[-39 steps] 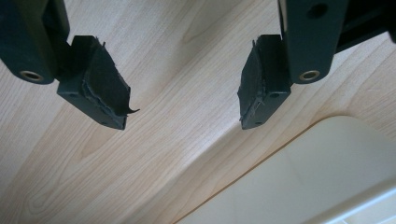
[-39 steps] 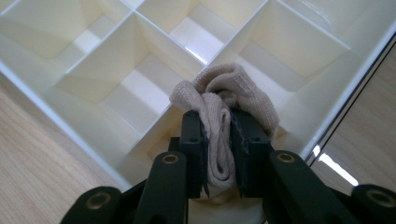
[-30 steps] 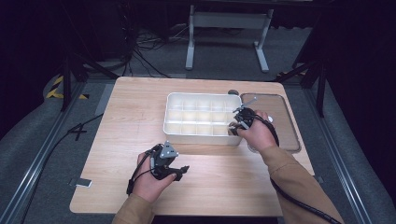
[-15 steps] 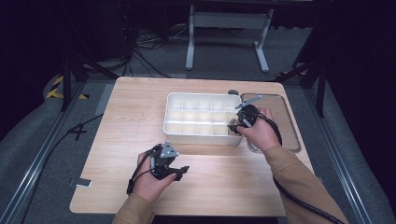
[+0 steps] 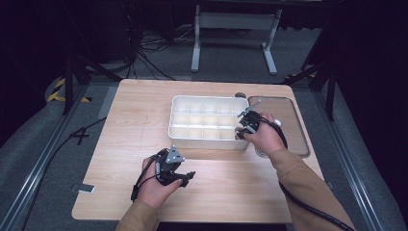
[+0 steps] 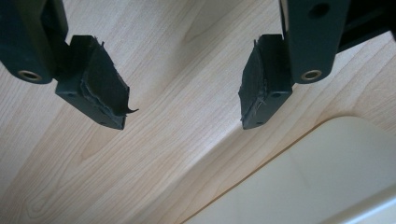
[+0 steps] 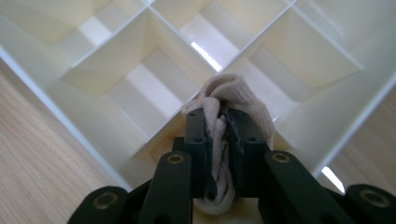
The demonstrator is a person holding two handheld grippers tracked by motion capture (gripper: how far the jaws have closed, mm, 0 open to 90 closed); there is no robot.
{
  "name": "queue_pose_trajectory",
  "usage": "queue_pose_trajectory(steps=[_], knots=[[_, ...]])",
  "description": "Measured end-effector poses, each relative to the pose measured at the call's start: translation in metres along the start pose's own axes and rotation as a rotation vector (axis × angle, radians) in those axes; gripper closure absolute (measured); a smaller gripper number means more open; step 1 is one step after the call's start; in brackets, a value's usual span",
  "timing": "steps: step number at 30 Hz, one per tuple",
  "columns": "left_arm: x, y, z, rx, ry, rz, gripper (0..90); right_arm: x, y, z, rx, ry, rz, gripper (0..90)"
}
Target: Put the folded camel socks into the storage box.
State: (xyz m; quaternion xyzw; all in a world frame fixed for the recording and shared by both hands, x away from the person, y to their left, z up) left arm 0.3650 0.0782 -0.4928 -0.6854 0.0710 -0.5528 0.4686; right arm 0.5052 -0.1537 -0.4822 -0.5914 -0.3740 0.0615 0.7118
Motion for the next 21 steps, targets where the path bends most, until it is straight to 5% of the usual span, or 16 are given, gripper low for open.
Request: queue_pose_trajectory(steps=[9,21], knots=[[0.0,0.0,-0.001,-0.003,-0.005,0.0,33.7,0.003,0.015,0.0,-0.029,0.034,0.057,78.6],[-0.003,-0.004,0.001,0.012,-0.015,-0.003,33.6,0.002,-0.007,-0.001,0.03,0.097,-0.093,59.6]])
Point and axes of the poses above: each handheld gripper's, and its own axes: y roughly forward along the jaws, x roughly out of its top, z roughly to its left, the point moved 8 cm from there along y, roughly forward along the jaws, and after that the axes turned 9 degrees about y, right-handed, at the moved point
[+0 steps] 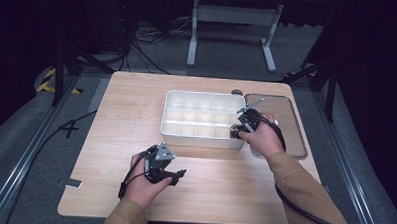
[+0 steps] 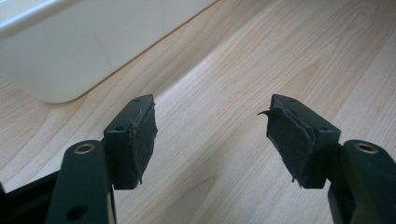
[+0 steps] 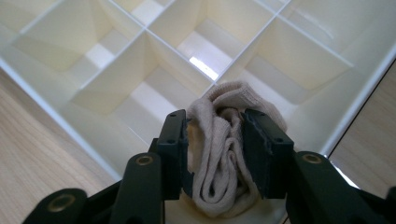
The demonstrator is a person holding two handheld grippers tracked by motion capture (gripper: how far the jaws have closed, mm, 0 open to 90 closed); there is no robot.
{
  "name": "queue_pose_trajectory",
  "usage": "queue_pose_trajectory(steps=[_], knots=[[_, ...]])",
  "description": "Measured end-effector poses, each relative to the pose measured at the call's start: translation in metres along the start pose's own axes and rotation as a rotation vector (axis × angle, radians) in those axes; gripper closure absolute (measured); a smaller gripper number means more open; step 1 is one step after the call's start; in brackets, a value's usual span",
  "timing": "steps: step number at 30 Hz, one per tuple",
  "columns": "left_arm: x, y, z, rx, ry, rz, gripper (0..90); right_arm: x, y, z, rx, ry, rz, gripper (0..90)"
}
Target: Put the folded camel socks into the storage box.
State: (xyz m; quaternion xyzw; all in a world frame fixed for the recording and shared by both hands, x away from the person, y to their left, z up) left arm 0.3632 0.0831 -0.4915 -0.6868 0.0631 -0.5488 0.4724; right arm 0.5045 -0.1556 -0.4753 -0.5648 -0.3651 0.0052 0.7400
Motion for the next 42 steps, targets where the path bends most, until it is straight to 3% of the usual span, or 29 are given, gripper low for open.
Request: queue_pose_trajectory(steps=[10,25,32,37,40,42], knots=[[-0.005,-0.007,0.003,0.016,-0.024,0.0,33.6,0.008,-0.033,0.001,0.082,0.036,-0.163,51.1],[-0.004,-0.014,0.011,0.01,-0.041,-0.014,33.2,-0.019,-0.085,0.006,0.16,0.003,-0.317,44.3],[-0.004,-0.019,0.018,0.001,-0.05,-0.02,33.1,-0.042,-0.102,0.007,0.195,-0.044,-0.323,40.0],[-0.006,-0.022,0.015,-0.047,-0.026,-0.014,32.3,-0.061,-0.106,0.008,0.204,-0.099,-0.315,38.2],[-0.005,-0.023,0.011,-0.085,-0.009,-0.012,30.7,-0.068,-0.105,0.01,0.209,-0.106,-0.309,37.7],[-0.005,-0.023,0.011,-0.087,-0.007,-0.007,29.7,-0.071,-0.105,0.012,0.205,-0.118,-0.31,37.7]])
Point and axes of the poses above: each handheld gripper's, and its own axes: y roughly forward along the jaws, x roughly out of its top, z roughly to its left, the point moved 8 cm from there along y, roughly forward along the jaws, and after that the axes turned 9 degrees about y, right-handed, at the moved point
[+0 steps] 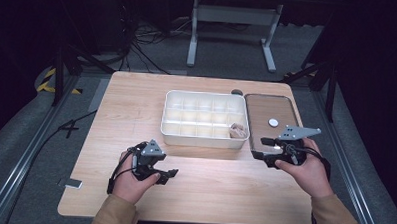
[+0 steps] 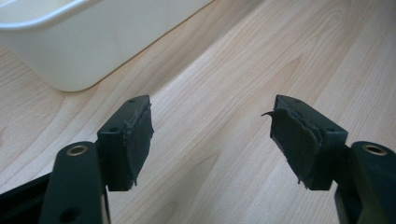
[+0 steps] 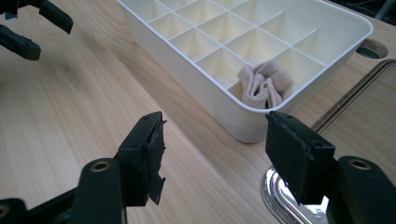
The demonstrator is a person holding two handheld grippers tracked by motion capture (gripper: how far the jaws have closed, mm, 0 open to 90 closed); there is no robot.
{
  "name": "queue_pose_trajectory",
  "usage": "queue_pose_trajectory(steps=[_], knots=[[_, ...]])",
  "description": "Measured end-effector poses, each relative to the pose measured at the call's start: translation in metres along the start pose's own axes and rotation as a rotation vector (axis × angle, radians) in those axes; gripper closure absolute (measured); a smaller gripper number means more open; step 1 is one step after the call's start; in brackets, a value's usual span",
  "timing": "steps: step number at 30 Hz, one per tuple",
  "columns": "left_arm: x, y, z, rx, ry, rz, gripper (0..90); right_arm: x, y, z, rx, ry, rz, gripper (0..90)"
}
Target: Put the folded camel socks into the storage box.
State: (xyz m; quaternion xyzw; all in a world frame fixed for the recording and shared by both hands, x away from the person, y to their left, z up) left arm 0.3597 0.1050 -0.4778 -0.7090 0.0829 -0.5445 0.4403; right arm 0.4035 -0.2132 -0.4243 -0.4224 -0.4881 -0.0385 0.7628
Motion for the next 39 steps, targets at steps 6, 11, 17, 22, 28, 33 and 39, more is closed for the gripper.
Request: queue_pose_trajectory(steps=[6,11,17,22,28,33,39], knots=[[-0.002,-0.001,0.001,-0.007,0.019,0.017,28.9,-0.013,0.0,0.017,0.063,0.0,0.007,33.1],[-0.004,-0.005,0.004,0.026,0.002,0.044,29.7,-0.016,-0.002,0.02,0.062,-0.004,0.009,33.8],[-0.005,-0.004,0.004,0.011,0.004,0.047,29.5,-0.034,0.009,0.029,0.1,-0.018,0.051,33.3],[-0.006,-0.003,0.003,0.006,0.02,0.055,27.9,-0.052,0.019,0.031,0.115,-0.052,0.082,33.2],[-0.008,0.0,0.002,-0.008,0.019,0.066,27.3,-0.063,0.03,0.042,0.156,-0.106,0.075,33.2],[-0.009,0.003,0.001,-0.013,0.023,0.079,25.3,-0.075,0.042,0.044,0.156,-0.115,0.108,33.3],[-0.012,0.008,0.0,-0.027,0.036,0.099,24.7,-0.093,0.055,0.044,0.145,-0.119,0.131,33.7]])
Point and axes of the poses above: each handheld gripper's, and its own axes: y roughly forward along the jaws, x roughly out of its top, z roughly to its left, the point moved 8 cm from there along y, roughly forward along the jaws, and after that the axes turned 9 degrees about y, right-handed, at the moved point
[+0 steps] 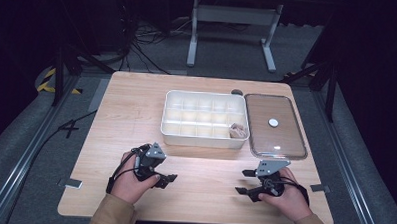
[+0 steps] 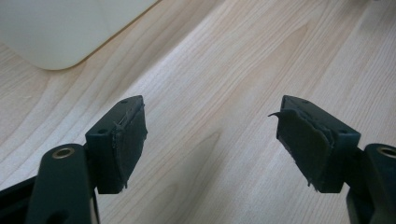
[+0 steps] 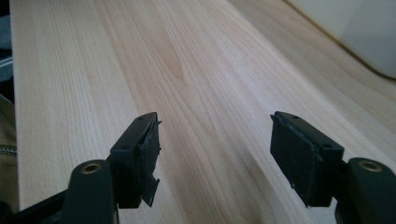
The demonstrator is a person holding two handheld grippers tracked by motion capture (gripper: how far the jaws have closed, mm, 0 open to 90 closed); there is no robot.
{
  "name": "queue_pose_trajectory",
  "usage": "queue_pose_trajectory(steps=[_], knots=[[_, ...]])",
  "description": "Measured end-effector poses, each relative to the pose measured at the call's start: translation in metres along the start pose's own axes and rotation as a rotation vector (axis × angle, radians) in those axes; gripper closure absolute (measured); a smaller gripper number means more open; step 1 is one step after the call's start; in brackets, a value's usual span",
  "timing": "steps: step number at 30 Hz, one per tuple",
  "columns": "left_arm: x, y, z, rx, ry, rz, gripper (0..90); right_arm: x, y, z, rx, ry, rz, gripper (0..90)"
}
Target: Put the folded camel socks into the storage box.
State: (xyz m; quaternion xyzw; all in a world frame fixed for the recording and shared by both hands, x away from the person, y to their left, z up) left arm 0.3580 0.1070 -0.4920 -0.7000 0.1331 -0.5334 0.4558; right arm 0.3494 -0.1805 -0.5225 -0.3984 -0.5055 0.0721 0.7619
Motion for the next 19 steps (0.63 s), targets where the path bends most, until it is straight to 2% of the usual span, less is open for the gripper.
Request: queue_pose_trajectory(steps=[6,9,14,17,18,19], knots=[[-0.003,0.003,0.001,-0.001,-0.002,0.015,24.7,0.0,0.009,0.006,-0.03,-0.056,-0.03,33.9],[-0.005,0.004,0.001,-0.006,-0.005,0.027,24.6,-0.001,0.013,0.01,-0.016,-0.05,-0.027,33.2],[-0.008,0.008,0.001,-0.017,-0.009,0.036,24.4,-0.005,0.017,0.01,-0.018,-0.052,-0.018,33.3],[-0.012,0.009,0.002,-0.019,0.003,0.051,24.9,-0.004,0.018,0.01,-0.019,-0.05,-0.021,33.2],[-0.013,0.01,0.002,-0.022,-0.008,0.053,24.9,-0.004,0.019,0.01,-0.019,-0.047,-0.022,33.2],[-0.014,0.01,0.003,-0.022,0.003,0.059,24.9,-0.003,0.019,0.01,-0.017,-0.05,-0.025,33.1]])
Point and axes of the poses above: each handheld gripper's, and its own axes: y roughly forward along the jaws, x roughly out of its top, z roughly to its left, the point moved 8 cm from there along y, roughly forward along the jaws, and after that the axes turned 9 degrees about y, right-handed, at the moved point
